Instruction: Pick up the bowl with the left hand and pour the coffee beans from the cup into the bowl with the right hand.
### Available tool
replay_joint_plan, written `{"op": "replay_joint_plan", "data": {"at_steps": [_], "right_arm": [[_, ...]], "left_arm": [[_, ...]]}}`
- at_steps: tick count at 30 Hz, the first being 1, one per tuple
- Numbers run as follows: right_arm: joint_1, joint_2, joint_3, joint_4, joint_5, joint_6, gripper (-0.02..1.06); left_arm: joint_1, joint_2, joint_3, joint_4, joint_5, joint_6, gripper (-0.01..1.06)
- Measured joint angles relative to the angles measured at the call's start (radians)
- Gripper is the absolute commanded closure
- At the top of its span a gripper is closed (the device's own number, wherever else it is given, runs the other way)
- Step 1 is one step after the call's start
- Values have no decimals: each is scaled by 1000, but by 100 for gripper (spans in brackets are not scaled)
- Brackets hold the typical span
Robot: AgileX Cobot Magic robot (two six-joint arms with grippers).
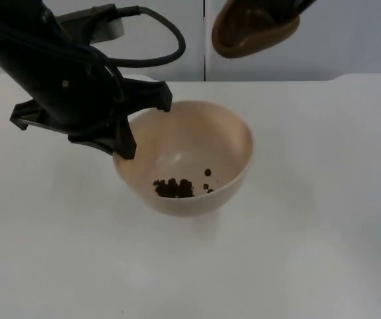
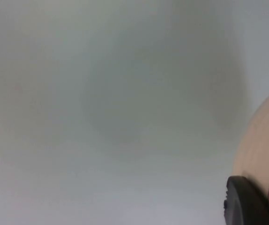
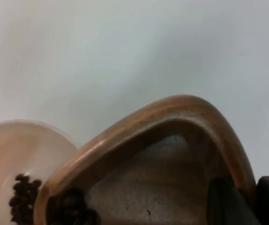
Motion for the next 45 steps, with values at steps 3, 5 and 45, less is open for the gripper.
{"op": "replay_joint_plan", "data": {"at_steps": [3, 5, 45], "right_arm": [[-26, 0, 0, 0, 4, 0, 104], [-43, 4, 0, 0, 6, 0, 104], [-128, 22, 737, 7, -642, 158, 104]], "left_arm": [[0, 0, 0, 29, -2, 0, 105], [0, 11, 0, 44, -7, 0, 105], [0, 244, 0, 60, -204, -15, 105]]}}
